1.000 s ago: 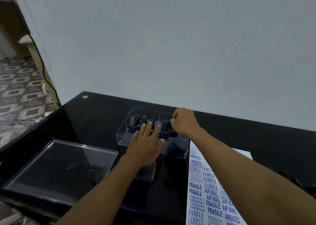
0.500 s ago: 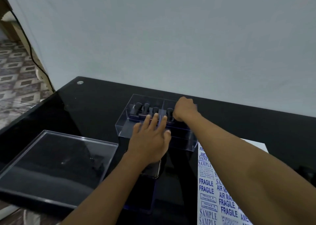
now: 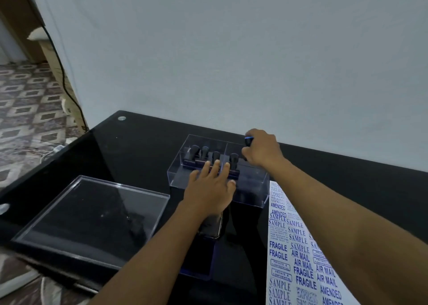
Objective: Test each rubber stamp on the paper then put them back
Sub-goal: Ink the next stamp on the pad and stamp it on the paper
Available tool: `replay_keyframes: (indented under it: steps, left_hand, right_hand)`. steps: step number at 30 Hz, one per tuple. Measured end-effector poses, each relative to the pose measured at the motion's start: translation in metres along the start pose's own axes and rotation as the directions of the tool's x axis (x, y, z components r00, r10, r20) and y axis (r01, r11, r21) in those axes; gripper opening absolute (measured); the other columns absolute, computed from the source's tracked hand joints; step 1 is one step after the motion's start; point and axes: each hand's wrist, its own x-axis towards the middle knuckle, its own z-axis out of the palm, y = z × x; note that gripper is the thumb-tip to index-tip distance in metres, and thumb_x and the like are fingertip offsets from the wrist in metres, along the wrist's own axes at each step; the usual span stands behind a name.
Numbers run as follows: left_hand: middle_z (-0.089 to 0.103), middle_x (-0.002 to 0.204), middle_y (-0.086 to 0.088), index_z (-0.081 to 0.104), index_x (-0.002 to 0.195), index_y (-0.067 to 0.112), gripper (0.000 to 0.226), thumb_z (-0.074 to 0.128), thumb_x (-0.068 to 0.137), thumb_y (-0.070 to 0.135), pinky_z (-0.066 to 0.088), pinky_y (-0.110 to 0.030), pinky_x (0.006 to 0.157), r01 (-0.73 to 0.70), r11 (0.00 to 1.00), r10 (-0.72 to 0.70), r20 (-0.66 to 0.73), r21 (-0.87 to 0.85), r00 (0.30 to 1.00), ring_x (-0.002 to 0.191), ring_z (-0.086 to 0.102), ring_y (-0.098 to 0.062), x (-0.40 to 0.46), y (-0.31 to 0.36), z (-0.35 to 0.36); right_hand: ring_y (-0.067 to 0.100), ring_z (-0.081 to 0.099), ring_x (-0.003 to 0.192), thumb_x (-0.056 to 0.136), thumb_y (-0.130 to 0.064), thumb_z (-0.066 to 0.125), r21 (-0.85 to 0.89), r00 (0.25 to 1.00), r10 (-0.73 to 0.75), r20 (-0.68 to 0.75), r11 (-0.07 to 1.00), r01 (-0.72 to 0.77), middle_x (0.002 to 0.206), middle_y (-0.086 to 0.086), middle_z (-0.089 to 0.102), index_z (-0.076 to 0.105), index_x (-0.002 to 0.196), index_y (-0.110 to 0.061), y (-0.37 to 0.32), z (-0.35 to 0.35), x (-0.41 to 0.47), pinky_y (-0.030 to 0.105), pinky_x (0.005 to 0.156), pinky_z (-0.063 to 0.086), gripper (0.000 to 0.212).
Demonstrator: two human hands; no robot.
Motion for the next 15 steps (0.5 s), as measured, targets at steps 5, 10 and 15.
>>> replay_keyframes:
  steps: [5, 10, 15]
  left_hand:
    - [0.042, 0.144, -0.012, 0.041, 0.136, 0.012, 0.051, 0.044, 0.097, 0.045, 0.034, -0.048, 0.109, -0.026, 0.935, 0.033, 0.014, -0.354, 0.999, 0.131, 0.041, -0.03, -0.016, -0.001, -0.036]
    - [0.057, 0.126, -0.008, 0.06, 0.122, 0.006, 0.036, 0.057, 0.094, 0.028, 0.04, -0.028, 0.091, -0.113, 0.947, 0.08, -0.122, -0.3, 0.989, 0.111, 0.053, -0.022, -0.07, -0.014, -0.061]
    - [0.051, 0.131, -0.002, 0.051, 0.137, 0.019, 0.057, 0.069, 0.086, 0.037, 0.038, -0.024, 0.091, -0.009, 0.998, 0.013, 0.067, -0.057, 0.998, 0.116, 0.051, -0.019, -0.117, -0.044, -0.058]
  right_hand:
    - [0.015, 0.049, 0.089, 0.084, -0.007, 0.067, 0.065, 0.995, -0.077, -0.056, 0.995, 0.081, 0.108, 0.002, 0.057, 0.061, 0.109, -0.013, 0.0, -0.018, -0.049, 0.022, 0.075, 0.037, 0.027]
    - [0.017, 0.059, 0.106, 0.079, -0.01, 0.072, 0.072, 0.976, -0.216, 0.001, 0.974, 0.215, 0.11, -0.004, 0.066, 0.069, 0.11, -0.022, -0.019, -0.029, -0.111, 0.021, 0.096, 0.04, 0.034]
    - [0.016, 0.058, 0.098, 0.082, -0.017, 0.072, 0.053, 0.956, -0.256, 0.143, 0.966, 0.251, 0.116, 0.003, 0.066, 0.072, 0.108, -0.02, -0.033, -0.009, -0.16, 0.018, 0.082, 0.038, 0.027]
